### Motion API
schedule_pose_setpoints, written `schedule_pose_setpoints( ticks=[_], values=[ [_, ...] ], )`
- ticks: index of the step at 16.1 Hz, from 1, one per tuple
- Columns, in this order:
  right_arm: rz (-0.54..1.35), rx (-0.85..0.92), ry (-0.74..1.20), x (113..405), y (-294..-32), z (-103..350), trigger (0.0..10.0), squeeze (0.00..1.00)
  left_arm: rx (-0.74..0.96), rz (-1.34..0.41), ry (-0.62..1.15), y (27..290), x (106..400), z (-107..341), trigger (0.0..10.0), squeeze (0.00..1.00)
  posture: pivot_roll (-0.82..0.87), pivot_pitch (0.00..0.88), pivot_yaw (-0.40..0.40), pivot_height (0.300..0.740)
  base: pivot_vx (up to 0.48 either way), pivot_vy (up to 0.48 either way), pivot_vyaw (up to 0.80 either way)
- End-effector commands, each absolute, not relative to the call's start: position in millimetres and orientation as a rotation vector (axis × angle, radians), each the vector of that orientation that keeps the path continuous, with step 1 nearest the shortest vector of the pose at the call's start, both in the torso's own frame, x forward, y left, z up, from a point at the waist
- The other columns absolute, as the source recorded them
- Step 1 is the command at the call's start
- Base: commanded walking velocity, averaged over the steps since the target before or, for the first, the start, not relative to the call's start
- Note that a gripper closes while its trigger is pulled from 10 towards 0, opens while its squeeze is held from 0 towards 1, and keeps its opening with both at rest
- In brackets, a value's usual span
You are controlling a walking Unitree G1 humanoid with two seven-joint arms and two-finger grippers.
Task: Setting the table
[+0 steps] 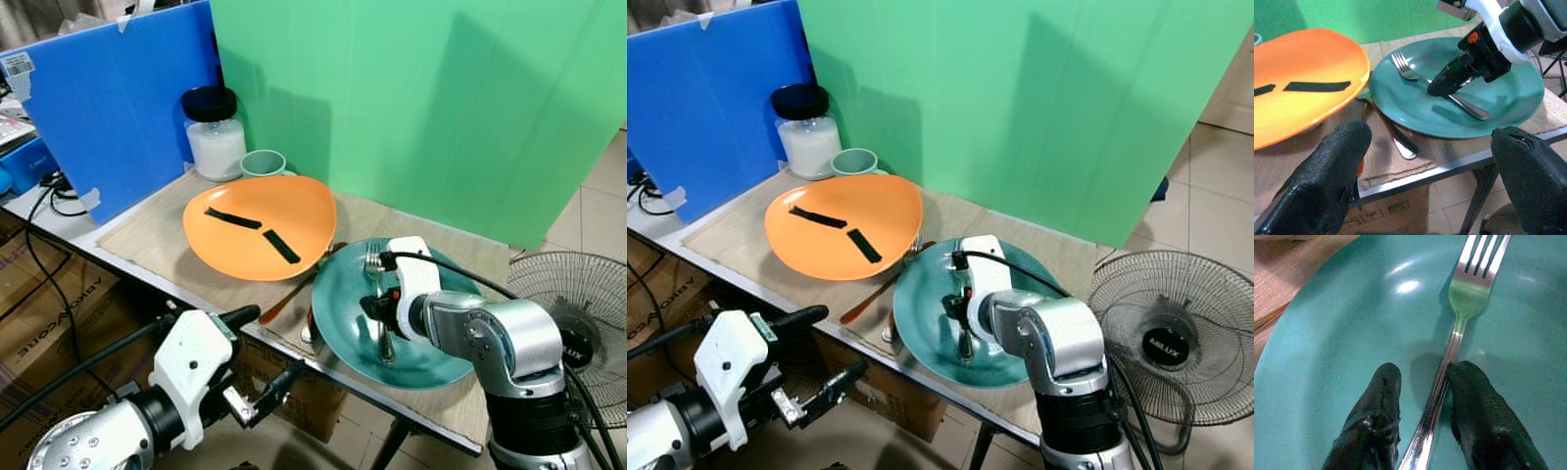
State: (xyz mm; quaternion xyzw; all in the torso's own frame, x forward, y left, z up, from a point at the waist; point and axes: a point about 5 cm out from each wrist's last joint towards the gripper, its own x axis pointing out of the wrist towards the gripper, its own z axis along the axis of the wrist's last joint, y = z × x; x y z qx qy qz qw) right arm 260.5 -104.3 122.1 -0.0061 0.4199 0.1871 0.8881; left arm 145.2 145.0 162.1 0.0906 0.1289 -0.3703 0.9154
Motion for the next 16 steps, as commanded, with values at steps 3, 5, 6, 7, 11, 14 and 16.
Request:
schedule_pose_setpoints(
  ticks=[3,5,6,7,11,14,16],
  values=[
    [0.381,0.007,0.958,255,-106,109,0.0,0.00,0.205,-0.766,0.257,144,144,165,10.0,0.00,0.06,0.000,0.009,0.740,0.000,0.000,0.00],
    [0.385,0.006,0.966,255,-107,109,0.0,0.00,0.202,-0.771,0.261,143,144,164,10.0,0.00,0.06,0.000,0.010,0.740,0.000,0.000,0.00],
    [0.386,0.006,0.966,254,-107,109,0.0,0.00,0.202,-0.772,0.261,143,144,164,10.0,0.00,0.06,0.000,0.010,0.740,0.000,0.000,0.00],
    [0.386,0.007,0.965,254,-107,109,0.0,0.00,0.202,-0.773,0.261,143,145,164,10.0,0.00,0.06,0.000,0.010,0.740,0.000,0.000,0.00],
    [0.401,0.033,0.911,263,-110,119,0.0,0.00,0.200,-0.773,0.260,143,146,164,10.0,0.00,0.05,0.000,0.013,0.740,0.000,0.000,0.00],
    [0.432,0.067,0.812,270,-113,129,0.0,0.00,0.201,-0.770,0.253,142,148,164,10.0,0.00,0.05,0.000,0.013,0.740,0.000,0.000,0.00],
    [0.443,0.065,0.768,272,-116,132,0.0,0.00,0.200,-0.769,0.251,142,149,164,10.0,0.00,0.04,0.000,0.013,0.740,0.000,0.000,0.00]
  ],
)
